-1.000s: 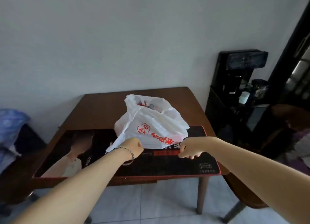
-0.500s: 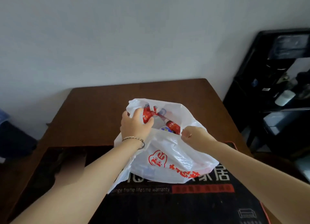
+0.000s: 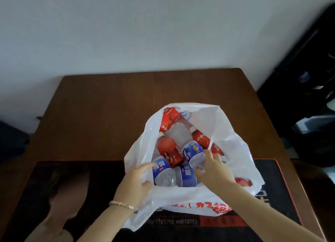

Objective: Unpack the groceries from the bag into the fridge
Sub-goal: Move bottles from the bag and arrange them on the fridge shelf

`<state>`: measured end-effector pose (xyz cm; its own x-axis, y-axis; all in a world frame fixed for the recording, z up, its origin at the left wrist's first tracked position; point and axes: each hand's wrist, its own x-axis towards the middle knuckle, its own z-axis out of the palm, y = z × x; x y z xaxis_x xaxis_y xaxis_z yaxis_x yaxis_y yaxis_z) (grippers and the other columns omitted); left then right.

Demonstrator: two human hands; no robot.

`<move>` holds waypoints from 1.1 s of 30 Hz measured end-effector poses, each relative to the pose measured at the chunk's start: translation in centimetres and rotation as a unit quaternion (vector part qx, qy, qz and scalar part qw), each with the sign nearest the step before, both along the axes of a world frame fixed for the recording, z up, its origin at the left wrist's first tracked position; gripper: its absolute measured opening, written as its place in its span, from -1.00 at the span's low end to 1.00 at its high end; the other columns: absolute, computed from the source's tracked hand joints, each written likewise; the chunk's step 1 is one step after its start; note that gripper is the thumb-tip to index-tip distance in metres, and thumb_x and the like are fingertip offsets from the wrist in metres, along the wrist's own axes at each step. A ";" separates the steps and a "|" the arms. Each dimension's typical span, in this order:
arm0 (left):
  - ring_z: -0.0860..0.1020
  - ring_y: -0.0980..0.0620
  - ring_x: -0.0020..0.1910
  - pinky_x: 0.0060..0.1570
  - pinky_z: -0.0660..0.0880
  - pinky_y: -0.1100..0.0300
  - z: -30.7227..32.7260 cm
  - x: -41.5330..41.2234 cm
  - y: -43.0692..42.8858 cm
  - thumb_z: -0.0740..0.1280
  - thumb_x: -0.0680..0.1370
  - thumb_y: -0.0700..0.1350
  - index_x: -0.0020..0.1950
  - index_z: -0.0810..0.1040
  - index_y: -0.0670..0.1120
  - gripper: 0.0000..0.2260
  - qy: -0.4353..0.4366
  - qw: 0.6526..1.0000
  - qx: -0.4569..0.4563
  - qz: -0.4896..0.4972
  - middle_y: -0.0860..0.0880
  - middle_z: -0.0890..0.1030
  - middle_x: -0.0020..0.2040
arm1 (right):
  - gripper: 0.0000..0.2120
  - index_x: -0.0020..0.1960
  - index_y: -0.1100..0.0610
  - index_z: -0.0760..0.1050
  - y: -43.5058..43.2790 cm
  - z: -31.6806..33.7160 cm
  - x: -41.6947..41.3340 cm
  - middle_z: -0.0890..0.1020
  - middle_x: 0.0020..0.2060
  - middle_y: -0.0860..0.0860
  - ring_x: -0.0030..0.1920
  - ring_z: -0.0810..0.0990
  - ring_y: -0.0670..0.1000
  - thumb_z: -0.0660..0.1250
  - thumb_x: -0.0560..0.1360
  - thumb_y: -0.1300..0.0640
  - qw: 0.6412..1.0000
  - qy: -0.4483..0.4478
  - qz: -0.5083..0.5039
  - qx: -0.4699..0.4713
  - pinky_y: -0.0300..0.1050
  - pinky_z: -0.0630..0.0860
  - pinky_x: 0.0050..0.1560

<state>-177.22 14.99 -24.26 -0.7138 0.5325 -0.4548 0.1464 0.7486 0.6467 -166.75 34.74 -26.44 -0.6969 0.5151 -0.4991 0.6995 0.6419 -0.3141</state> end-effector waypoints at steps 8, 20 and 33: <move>0.49 0.06 0.13 -0.02 0.55 0.21 0.7 0.8 0.8 0.26 0.55 -0.21 0.50 0.12 0.02 -0.43 0.073 0.993 -0.091 0.019 -0.03 0.31 0.37 | -0.50 0.43 0.10 0.13 0.3 1.7 2.0 0.48 0.20 0.18 0.18 0.52 0.15 0.24 0.56 0.10 0.995 0.044 -0.069 -0.059 -0.13 0.51 0.16; 0.21 -0.07 0.41 0.36 0.24 0.00 2.4 1.8 4.5 0.34 0.50 -0.02 0.47 0.17 0.05 -0.41 0.230 0.934 -0.264 -0.074 -0.09 0.14 0.47 | -0.75 -0.01 -0.16 0.32 4.2 8.6 4.3 0.50 -0.21 -0.15 -0.33 0.49 -0.17 0.37 0.43 -0.03 0.944 0.314 -0.085 0.058 -0.40 0.40 -0.34; 0.49 -0.05 0.15 0.14 0.43 0.14 -3.9 -6.9 13.5 0.22 0.55 0.14 0.31 0.39 -0.09 -0.56 0.086 0.943 -0.294 -0.134 -0.09 0.49 0.22 | -0.76 0.03 -0.21 0.27 5.1 7.0 3.3 0.46 -0.13 -0.21 -0.20 0.49 -0.15 0.31 0.48 -0.07 0.958 0.276 -0.082 -0.020 -0.52 0.33 -0.28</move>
<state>-184.12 28.44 -28.12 -0.6800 0.3969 -0.6165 0.4463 0.8912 0.0815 -163.49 39.86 -19.43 -0.7716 0.6282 -0.1003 0.5107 0.5175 -0.6866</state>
